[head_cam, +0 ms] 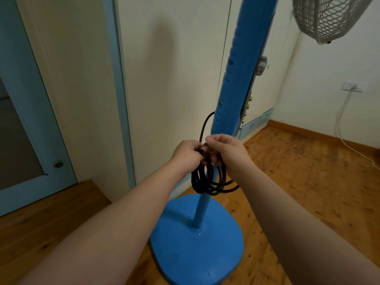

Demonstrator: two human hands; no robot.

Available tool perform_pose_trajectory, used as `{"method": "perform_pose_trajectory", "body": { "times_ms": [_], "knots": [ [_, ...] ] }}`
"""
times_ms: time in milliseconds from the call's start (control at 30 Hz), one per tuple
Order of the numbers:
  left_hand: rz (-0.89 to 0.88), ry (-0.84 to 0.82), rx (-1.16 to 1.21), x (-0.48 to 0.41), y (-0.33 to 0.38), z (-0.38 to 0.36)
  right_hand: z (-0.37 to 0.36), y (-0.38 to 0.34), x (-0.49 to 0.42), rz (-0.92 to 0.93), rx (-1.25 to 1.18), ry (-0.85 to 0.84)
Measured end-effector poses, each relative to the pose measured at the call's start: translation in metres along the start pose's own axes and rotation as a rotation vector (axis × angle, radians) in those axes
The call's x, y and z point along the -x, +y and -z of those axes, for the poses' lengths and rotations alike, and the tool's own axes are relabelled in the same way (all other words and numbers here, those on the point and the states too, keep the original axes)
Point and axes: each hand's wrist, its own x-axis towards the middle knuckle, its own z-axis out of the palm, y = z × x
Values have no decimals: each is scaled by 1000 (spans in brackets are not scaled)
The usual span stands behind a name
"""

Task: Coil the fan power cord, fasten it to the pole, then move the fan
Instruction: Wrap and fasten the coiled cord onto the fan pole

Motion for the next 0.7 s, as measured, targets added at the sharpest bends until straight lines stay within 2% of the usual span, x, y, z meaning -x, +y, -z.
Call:
{"method": "perform_pose_trajectory", "body": {
  "times_ms": [100, 167, 267, 400, 567, 700],
  "knots": [
    [24, 52, 95, 0, -2, -1, 2, 4, 0, -118, -280, 38],
    [46, 87, 125, 0, -2, -1, 3, 7, 1, -175, -331, 51],
    [77, 116, 143, -3, -5, -1, 2, 13, 5, -175, -130, -28],
    [87, 157, 115, -5, -8, 0, 1, 20, 6, -31, 20, -77],
    [68, 151, 133, -2, -6, -1, -5, 30, 5, 160, 188, 91],
    [40, 103, 128, 2, -5, -6, -7, 33, -4, 187, 272, 192]
  ]
}}
